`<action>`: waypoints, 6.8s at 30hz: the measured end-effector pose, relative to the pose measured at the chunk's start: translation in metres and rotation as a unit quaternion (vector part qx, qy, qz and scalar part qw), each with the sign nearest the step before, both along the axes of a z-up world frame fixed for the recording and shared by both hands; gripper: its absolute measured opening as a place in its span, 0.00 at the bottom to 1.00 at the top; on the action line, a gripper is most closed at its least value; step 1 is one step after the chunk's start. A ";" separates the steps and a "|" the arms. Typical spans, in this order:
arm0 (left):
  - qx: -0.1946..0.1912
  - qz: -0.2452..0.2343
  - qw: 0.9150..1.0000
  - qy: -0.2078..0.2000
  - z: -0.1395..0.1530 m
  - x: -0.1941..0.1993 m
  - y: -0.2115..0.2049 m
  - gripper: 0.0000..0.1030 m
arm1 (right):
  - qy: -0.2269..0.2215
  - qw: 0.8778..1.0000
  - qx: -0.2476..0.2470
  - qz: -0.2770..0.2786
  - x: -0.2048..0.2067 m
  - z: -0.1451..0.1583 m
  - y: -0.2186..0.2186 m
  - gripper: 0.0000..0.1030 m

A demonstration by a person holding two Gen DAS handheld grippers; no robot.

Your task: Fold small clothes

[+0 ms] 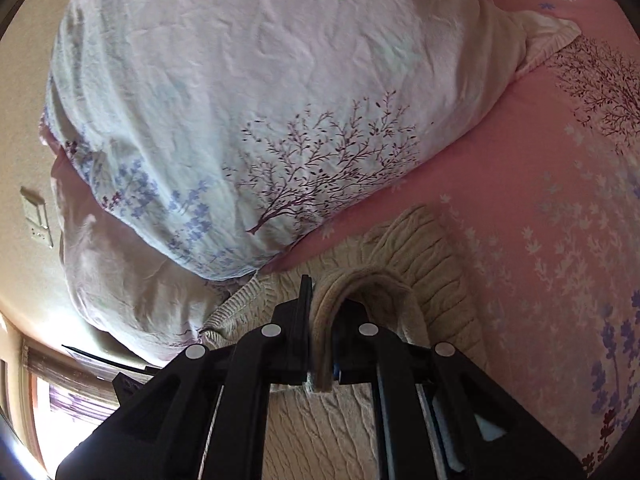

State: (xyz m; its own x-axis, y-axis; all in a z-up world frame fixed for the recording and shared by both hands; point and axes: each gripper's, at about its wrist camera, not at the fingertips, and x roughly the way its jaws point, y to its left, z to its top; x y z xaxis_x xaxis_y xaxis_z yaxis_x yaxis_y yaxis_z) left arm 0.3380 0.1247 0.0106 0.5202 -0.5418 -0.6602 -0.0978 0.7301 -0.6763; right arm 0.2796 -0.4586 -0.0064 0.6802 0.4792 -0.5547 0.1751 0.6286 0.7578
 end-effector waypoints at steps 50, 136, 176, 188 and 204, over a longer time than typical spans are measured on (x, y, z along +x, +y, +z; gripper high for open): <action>0.152 -0.071 0.985 -0.036 0.022 -0.106 0.029 0.14 | -0.002 0.960 -0.272 0.067 -0.129 0.023 0.026 0.10; -0.071 -0.104 0.991 -0.050 0.052 -0.024 -0.049 0.20 | -0.044 0.922 -0.347 0.167 -0.073 0.012 0.155 0.69; 0.097 -0.129 0.987 -0.005 0.020 -0.061 -0.099 0.39 | 0.092 0.973 0.060 0.203 -0.009 -0.013 0.139 0.40; 0.083 -0.136 0.987 -0.027 0.035 -0.066 -0.116 0.56 | -0.041 0.974 -0.052 0.215 -0.020 0.047 0.161 0.15; 0.061 -0.229 0.970 -0.050 0.043 -0.072 -0.167 0.62 | -0.043 0.988 -0.138 0.063 -0.062 0.080 0.035 0.14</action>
